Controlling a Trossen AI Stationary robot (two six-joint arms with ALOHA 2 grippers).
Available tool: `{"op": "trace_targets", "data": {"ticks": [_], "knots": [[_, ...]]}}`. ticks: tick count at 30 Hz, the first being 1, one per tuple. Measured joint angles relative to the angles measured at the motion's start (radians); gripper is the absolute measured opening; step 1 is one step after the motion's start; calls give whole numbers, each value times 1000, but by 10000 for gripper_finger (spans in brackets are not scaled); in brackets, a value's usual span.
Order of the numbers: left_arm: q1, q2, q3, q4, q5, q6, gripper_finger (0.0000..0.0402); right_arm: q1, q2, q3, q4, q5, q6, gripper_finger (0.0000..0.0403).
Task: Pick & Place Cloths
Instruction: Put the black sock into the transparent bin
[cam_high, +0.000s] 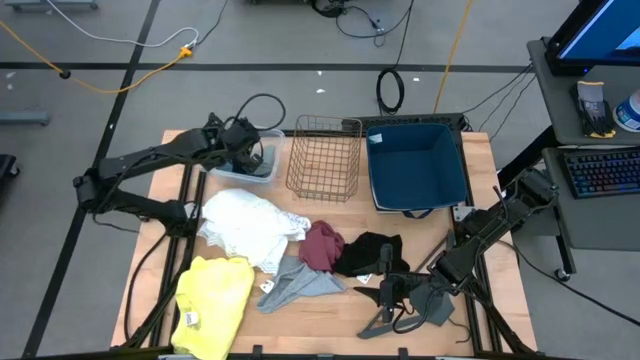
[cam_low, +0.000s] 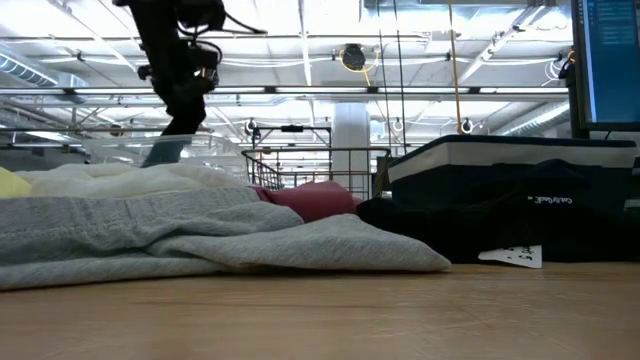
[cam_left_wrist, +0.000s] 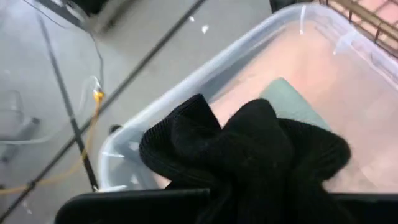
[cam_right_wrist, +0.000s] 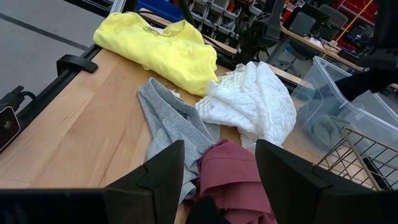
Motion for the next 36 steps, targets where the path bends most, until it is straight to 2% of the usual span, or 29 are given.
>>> {"op": "trace_targets", "data": {"ticks": [17,36], "knots": [[135,97,0,-57,186,-98,8,0,0,0,0,0,0,191],[158,201,0,-66,249,-139,10,0,0,0,0,0,0,188]]}}
